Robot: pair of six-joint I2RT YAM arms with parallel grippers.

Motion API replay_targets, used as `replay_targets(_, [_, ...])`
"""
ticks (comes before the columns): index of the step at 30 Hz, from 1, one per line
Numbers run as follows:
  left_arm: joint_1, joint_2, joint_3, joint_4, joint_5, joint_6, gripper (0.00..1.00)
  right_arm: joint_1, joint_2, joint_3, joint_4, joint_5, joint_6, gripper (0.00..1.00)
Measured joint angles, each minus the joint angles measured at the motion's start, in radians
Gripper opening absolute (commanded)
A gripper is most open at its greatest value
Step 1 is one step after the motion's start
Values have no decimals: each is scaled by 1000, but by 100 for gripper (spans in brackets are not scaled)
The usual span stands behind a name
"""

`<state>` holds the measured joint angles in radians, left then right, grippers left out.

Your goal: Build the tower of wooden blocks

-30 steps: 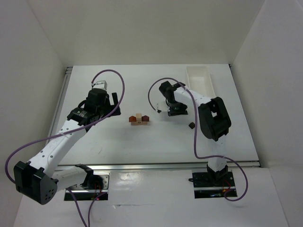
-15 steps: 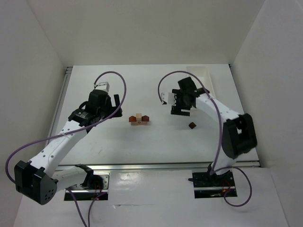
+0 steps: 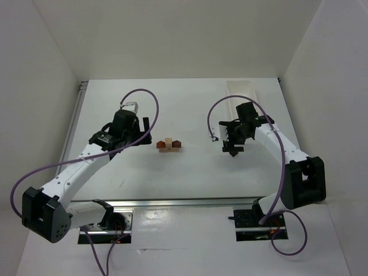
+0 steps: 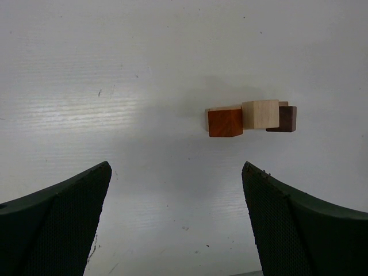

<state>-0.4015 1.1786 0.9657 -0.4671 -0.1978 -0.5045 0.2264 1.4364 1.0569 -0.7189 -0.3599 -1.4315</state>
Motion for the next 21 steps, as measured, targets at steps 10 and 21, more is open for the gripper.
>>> replay_targets(10, [-82,24,0,-8,-52,-8,100,-42,-61,-143,-132,-80,-118,84])
replay_targets(21, [-130,37,-18,-11,-79,-26,100,-79,5,-272,52,-37,-147,85])
